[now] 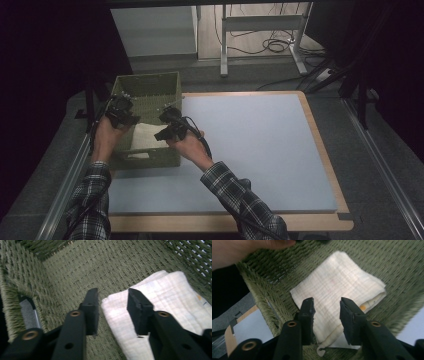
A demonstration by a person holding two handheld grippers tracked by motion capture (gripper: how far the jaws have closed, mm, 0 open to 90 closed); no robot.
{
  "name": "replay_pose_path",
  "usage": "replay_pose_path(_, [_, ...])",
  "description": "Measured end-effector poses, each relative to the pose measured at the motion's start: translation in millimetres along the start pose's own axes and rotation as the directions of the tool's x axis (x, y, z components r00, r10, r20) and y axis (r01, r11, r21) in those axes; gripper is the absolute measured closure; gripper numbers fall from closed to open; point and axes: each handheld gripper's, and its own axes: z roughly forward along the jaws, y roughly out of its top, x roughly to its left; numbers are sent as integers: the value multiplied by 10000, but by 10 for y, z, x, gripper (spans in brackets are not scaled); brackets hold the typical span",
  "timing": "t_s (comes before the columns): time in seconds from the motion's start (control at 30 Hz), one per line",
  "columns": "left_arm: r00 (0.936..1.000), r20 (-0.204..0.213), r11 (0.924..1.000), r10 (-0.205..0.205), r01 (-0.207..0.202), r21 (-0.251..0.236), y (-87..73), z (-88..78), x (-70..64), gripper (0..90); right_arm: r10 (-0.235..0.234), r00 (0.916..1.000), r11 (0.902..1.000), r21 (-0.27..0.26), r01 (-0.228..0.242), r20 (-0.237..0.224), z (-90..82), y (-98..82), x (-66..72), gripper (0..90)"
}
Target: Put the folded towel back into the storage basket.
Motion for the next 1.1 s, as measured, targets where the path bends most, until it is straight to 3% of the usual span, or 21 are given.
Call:
replay_pose_path(0.33, [9968,725,9993,-346,338,127,23,9,-76,422,-801,9966,9959,-407,809,207,-241,-27,0,477])
replay_pose_path(0.53, [9890,1344,9980,-622,606,158,43,-16,-101,332,-1200,9916,9911,-526,1225,472,-425,-58,-47,375])
replay_pose_path(0.67, [9853,1535,9972,-742,724,175,49,-16,-134,250,-1483,9868,9879,-370,1508,644,-535,-117,-122,329])
replay_pose_path(0.9, [9721,2192,9965,-840,828,146,96,-22,-236,177,-1487,9856,9875,-397,1523,810,-700,-266,-284,278])
replay_pose_path(1.1, [9660,2482,9973,-730,696,228,137,-43,-336,105,-1358,9865,9883,-576,1413,916,-843,-414,-407,218])
